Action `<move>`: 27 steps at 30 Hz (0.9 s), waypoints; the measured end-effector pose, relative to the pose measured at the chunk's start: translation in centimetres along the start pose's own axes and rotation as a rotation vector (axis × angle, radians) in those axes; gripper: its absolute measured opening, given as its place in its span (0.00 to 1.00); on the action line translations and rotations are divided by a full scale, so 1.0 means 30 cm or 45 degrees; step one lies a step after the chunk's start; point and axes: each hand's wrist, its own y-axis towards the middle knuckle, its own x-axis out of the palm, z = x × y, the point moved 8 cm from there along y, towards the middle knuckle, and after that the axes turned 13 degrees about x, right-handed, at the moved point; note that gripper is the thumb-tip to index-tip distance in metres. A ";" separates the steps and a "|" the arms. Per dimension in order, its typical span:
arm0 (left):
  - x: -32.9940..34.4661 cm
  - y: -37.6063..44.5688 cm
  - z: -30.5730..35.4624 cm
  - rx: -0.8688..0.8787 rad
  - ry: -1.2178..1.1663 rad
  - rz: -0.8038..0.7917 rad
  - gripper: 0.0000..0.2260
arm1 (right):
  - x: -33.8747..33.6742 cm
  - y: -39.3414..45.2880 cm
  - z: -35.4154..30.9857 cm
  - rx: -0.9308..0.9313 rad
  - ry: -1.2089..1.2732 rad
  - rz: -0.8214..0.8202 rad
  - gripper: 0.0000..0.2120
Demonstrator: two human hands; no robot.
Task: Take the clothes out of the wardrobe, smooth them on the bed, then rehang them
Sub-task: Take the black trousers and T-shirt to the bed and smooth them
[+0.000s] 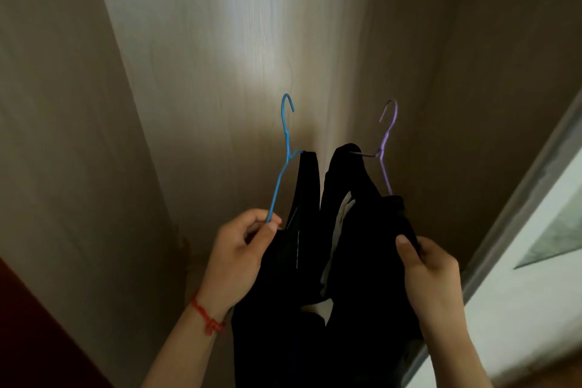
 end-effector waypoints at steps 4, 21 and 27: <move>-0.005 -0.034 0.015 0.036 -0.067 -0.083 0.10 | -0.055 -0.103 0.005 -0.070 -0.050 0.213 0.14; -0.107 -0.289 0.169 0.203 -0.328 -0.511 0.09 | -0.041 -0.784 0.108 -0.060 0.173 0.921 0.11; -0.102 -0.312 0.272 0.254 -0.438 -0.572 0.10 | -0.105 -0.957 0.072 -0.131 0.161 0.991 0.13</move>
